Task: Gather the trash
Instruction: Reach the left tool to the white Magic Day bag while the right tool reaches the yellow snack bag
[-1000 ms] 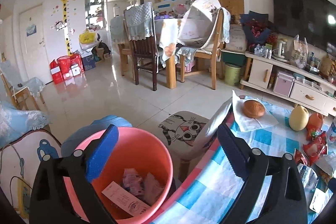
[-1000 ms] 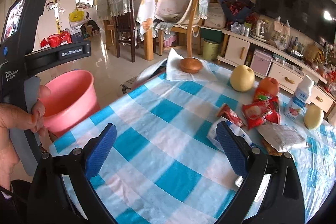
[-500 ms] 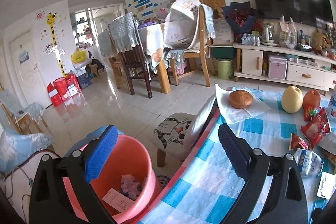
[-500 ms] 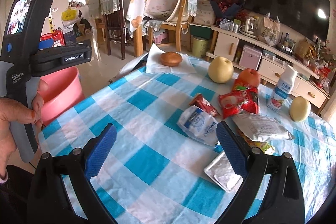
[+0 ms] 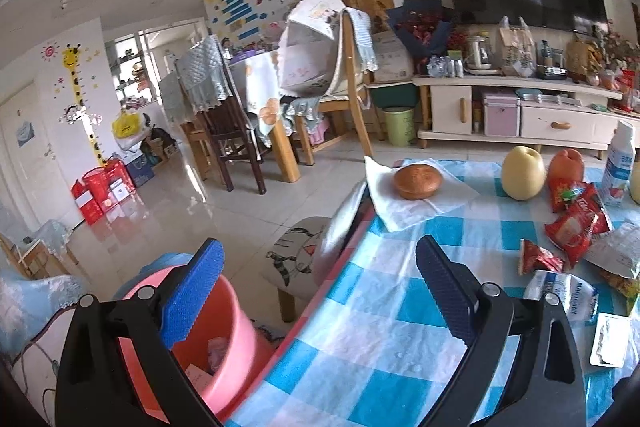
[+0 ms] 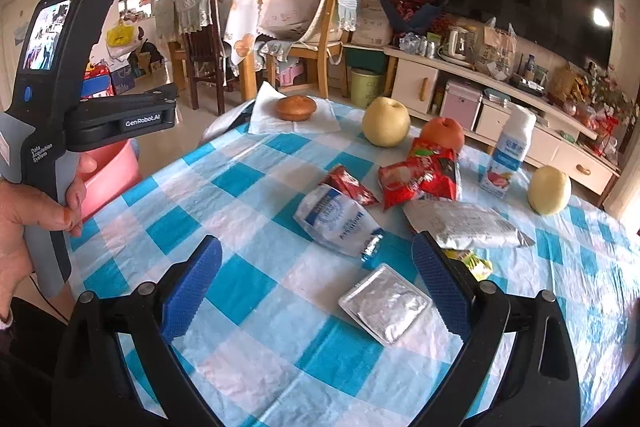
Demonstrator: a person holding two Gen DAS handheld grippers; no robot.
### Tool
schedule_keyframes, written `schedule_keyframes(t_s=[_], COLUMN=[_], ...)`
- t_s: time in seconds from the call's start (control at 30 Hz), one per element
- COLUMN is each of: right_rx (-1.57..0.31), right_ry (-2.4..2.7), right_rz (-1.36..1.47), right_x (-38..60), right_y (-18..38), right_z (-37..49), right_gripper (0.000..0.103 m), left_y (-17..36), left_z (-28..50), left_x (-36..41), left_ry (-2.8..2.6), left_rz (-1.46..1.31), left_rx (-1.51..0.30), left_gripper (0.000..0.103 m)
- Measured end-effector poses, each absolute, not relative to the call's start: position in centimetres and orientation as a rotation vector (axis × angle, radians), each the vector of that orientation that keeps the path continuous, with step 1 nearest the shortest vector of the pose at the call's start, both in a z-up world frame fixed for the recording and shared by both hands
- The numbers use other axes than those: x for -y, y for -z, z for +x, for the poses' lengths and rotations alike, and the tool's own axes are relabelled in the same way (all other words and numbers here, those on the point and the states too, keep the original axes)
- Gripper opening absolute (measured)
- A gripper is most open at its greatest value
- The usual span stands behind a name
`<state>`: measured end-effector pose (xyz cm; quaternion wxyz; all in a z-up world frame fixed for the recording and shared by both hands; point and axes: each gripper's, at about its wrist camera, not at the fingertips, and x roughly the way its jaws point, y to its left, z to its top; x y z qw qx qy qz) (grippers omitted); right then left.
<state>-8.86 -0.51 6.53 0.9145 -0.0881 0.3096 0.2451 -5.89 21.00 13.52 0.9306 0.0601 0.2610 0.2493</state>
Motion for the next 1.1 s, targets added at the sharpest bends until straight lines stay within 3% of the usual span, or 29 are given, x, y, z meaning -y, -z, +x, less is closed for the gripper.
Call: schedule_keyframes(t_s=[0.57,0.9,1.1], right_rx=[-0.674,-0.754,-0.818], right_ry=[-0.41,-0.329,-0.336], right_rz=[-0.075,-0.011,-0.006], right_x=[8.0,12.2,13.0], right_y=[-5.7,-4.2,-3.0], right_z=[-6.3,-3.5,-2.2], right_gripper=[0.097,0.097,0.097], left_y=[-11.8,-9.3,-6.4], left_z=[-3.2,-1.0,1.0], left_x=[-17.9,-13.7,-12.3], left_ry=[-0.291,-0.065,0.04], left_rz=[0.014,-0.056,-0.258], left_rx=[-0.599,-0.719,-0.839], left_gripper=[0.096,0.096,0.096])
